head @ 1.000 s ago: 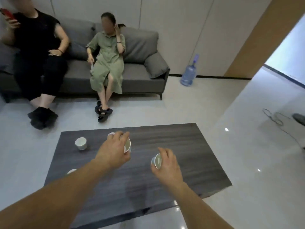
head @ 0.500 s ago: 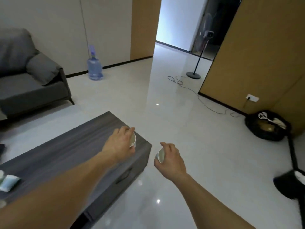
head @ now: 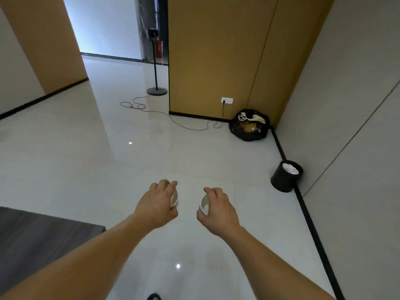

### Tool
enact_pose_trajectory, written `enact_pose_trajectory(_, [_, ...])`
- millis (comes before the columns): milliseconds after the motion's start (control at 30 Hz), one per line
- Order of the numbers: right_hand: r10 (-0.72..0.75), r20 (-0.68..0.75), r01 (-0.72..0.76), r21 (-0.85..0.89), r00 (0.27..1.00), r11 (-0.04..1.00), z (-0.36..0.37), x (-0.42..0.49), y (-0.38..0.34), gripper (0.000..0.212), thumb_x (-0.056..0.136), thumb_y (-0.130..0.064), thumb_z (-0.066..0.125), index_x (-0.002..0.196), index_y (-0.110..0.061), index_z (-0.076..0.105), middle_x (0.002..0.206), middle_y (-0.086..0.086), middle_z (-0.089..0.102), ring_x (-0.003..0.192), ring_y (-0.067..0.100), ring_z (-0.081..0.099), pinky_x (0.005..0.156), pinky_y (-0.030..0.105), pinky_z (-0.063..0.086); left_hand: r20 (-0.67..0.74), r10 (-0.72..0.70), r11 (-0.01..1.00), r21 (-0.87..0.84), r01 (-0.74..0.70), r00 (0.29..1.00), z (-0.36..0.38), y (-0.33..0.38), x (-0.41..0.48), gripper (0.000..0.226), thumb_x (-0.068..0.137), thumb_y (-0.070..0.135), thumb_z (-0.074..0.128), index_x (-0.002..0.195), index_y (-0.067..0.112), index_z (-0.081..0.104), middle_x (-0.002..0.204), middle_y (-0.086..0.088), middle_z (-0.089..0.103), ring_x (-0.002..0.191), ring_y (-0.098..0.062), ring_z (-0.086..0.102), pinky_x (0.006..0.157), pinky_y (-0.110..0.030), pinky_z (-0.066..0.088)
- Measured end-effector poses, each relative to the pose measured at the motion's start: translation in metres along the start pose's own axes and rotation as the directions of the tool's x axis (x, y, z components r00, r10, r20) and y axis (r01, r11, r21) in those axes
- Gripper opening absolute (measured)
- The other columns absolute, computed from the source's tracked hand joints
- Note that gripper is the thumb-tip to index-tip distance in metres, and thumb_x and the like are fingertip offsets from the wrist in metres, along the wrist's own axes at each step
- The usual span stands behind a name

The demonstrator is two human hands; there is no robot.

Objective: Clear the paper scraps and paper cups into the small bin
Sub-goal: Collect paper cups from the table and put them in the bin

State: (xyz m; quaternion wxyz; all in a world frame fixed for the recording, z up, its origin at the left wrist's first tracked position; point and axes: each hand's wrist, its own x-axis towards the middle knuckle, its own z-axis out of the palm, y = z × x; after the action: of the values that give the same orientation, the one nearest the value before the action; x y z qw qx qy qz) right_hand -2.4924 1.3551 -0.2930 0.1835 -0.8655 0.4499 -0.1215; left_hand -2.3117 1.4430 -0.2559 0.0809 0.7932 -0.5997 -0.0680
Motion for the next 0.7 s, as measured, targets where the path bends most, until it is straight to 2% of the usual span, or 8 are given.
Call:
enact_pose_trajectory(267, [0.228, -0.106, -0.235, -0.056, 0.968, 0.970, -0.055, 0.107, 0.111, 0.071, 0.086, -0.044, 0.058, 0.147, -0.024, 0.028, 0.143, -0.003, 0.033, 0.128, 0.021, 0.036, 0.099, 0.035, 0.043, 0.045, 0.253, 0.967, -0.032, -0.251, 0.967, 0.028, 0.078, 0.190, 0.076, 0.085, 0.041, 0.054, 0.150, 0.022, 0.020, 0.145, 0.001, 0.031, 0.126, -0.023, 0.035, 0.100, -0.033, 0.043])
enact_pose_trajectory(433, [0.421, -0.166, -0.431, -0.027, 0.892, 0.902, -0.081, 0.156, 0.182, 0.069, 0.086, -0.042, 0.058, 0.147, -0.025, 0.029, 0.142, -0.004, 0.035, 0.127, 0.019, 0.036, 0.097, 0.034, 0.044, 0.089, 0.422, 0.907, -0.048, -0.419, 0.902, 0.037, 0.135, 0.296, 0.075, 0.085, 0.039, 0.054, 0.150, 0.023, 0.020, 0.145, 0.001, 0.031, 0.126, -0.023, 0.034, 0.101, -0.032, 0.041])
enact_pose_trajectory(700, [0.582, -0.205, -0.592, 0.013, 0.787, 0.806, -0.115, 0.208, 0.298, 0.069, 0.085, -0.042, 0.058, 0.146, -0.024, 0.031, 0.141, -0.005, 0.036, 0.127, 0.019, 0.038, 0.095, 0.032, 0.044, 0.149, 0.577, 0.817, -0.090, -0.570, 0.803, 0.070, 0.240, 0.421, 0.076, 0.085, 0.037, 0.058, 0.150, 0.025, 0.021, 0.147, 0.001, 0.030, 0.129, -0.022, 0.033, 0.104, -0.032, 0.039])
